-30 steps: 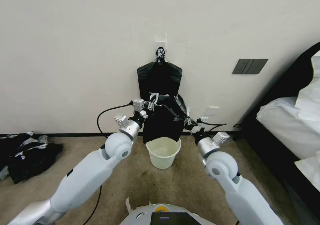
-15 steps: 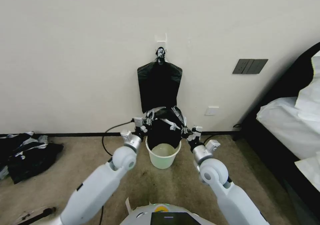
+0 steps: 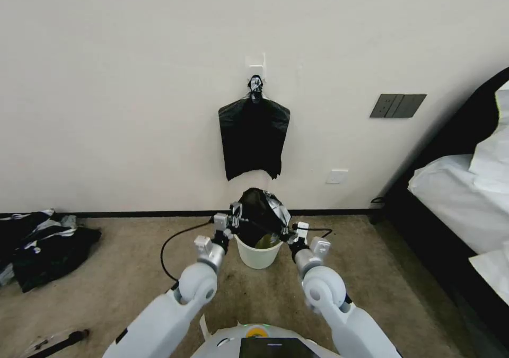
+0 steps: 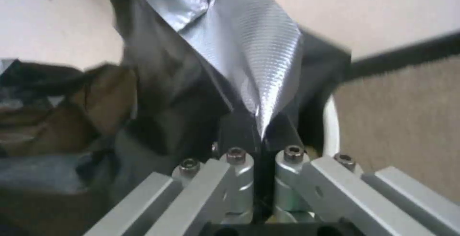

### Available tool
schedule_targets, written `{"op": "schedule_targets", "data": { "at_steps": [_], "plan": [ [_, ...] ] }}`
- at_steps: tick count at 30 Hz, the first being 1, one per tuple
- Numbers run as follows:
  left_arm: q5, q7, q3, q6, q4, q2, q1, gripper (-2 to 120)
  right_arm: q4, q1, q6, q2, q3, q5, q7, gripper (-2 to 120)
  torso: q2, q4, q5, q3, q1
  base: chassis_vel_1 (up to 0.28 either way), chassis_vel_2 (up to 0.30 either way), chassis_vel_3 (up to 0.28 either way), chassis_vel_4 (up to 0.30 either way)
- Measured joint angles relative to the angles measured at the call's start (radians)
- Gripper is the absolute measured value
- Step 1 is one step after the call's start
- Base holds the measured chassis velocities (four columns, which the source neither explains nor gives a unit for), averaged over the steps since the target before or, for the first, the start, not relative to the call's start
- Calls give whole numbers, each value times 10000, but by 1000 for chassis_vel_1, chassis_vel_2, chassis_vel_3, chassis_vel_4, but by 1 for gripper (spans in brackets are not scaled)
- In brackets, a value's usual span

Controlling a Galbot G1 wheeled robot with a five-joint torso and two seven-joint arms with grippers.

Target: Place a trash bag onto the trash bin.

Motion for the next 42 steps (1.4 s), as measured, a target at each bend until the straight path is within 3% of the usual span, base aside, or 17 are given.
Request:
{"op": "schedule_targets", "data": {
  "at_steps": [3,10,27,42],
  "plan": [
    [271,12,-30,-80,-71,17,272,0,265,-187,-395,-15,-78,161,552,0,0,-3,-1,0,0,0,0,0,0],
    [538,18,-285,-203,-456,377,888,0,752,-666,-532,-227,54,-21,748,0,1,-3,1,0,0,0,0,0,0],
    [1823,-44,-129,-471,-137,-303,2702,0,291,-948,-1188,73,-343,-265,2140,0,0,-2,0,-1,0,0,0,0,0],
    [1992,-3,-278,-784,852,-684,2357,0,-1206,-251,-859,599,-520,-326,2051,0,0,-2,1,1,0,0,0,0,0]
  ]
}}
